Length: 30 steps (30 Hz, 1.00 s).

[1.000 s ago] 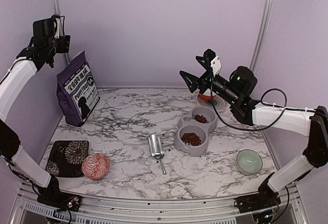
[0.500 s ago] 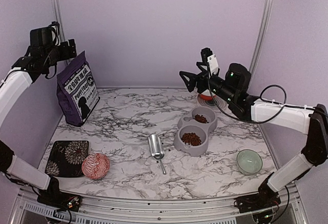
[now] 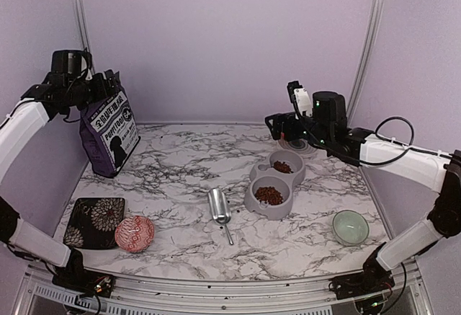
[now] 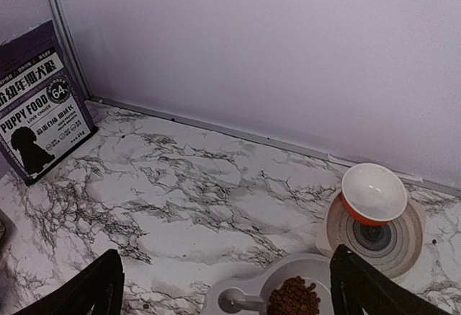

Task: Serve the pet food
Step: Reset both arms

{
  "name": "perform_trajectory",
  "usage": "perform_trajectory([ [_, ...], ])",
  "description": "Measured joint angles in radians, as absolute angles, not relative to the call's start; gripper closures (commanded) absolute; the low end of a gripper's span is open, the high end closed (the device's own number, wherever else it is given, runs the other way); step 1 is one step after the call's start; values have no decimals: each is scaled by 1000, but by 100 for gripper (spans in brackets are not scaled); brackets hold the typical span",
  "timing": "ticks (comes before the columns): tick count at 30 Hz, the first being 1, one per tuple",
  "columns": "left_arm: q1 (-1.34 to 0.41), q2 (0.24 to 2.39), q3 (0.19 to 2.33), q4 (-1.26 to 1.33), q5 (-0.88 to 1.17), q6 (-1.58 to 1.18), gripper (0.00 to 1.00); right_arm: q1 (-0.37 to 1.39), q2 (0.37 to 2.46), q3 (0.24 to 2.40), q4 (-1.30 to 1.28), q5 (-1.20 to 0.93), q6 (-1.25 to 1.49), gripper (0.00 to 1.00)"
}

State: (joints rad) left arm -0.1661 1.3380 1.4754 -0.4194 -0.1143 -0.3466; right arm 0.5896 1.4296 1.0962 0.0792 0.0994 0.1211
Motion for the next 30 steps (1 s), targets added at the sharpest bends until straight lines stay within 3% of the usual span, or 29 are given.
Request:
perform_trajectory([
  [11,-302,1393,1360,-463,-229,-315,1,561,1296,966,-45,219,155,2],
  [19,-327,1366,993,-212,-315,-227,1,426,1227,818,18,276,134,0],
  [24,-328,1349,812,6,-412,-152,1,420,1198,727,142,358,76,0],
  [30,-300,1350,670,255,-463,-28,1,385,1136,495,479,422,-60,0],
])
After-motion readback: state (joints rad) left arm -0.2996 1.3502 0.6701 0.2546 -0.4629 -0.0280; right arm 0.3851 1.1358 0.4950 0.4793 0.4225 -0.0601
